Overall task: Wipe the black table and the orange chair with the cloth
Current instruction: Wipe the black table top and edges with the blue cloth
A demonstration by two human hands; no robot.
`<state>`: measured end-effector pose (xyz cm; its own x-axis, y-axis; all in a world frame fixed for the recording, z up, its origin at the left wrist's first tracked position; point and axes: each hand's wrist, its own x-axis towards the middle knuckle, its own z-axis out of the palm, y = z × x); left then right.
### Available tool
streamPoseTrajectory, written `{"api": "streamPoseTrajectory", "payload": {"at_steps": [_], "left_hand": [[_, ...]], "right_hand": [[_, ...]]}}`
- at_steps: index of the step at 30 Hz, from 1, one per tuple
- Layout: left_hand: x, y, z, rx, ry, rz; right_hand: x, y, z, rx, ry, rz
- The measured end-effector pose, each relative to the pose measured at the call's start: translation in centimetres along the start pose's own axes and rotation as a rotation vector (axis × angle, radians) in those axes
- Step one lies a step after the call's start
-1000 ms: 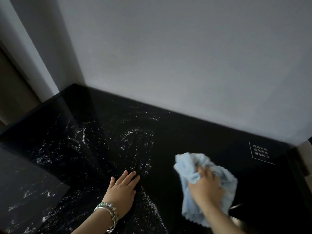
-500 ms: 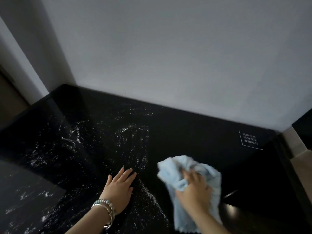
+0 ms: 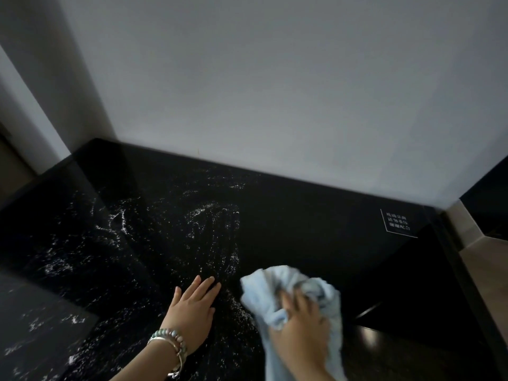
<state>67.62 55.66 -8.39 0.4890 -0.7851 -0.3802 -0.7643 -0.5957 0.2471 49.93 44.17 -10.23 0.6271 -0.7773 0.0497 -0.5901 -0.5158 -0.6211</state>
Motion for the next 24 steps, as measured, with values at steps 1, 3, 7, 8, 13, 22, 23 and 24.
{"api": "streamPoseTrajectory", "payload": {"at_steps": [1,3,7,8,13,22,23,24], "left_hand": [[0.0,0.0,0.0,0.003,0.007,0.0],[0.0,0.0,0.0,-0.002,0.018,-0.001],[-0.2,-0.1,0.0,-0.001,0.025,0.007],[-0.3,0.0,0.1,0.007,0.027,0.007],[-0.3,0.0,0.2,0.028,0.032,0.009],[-0.1,-0.1,-0.4,0.054,0.024,-0.004],[0.0,-0.1,-0.4,0.064,0.036,-0.01],[0.1,-0.1,-0.4,0.069,0.05,-0.017]], "right_hand": [[-0.2,-1.1,0.8,0.048,-0.087,0.066],[1.3,-1.3,0.7,0.051,-0.031,-0.024],[2.0,3.0,-4.0,-0.207,0.227,0.053],[1.7,4.0,-4.9,-0.267,0.178,0.195],[-0.1,0.5,-1.5,-0.388,0.075,0.244],[3.4,2.8,-3.4,-0.364,0.113,0.252],[3.5,3.0,-3.4,-0.368,0.146,0.372],[3.0,2.6,-2.8,-0.415,0.132,0.411]]}}
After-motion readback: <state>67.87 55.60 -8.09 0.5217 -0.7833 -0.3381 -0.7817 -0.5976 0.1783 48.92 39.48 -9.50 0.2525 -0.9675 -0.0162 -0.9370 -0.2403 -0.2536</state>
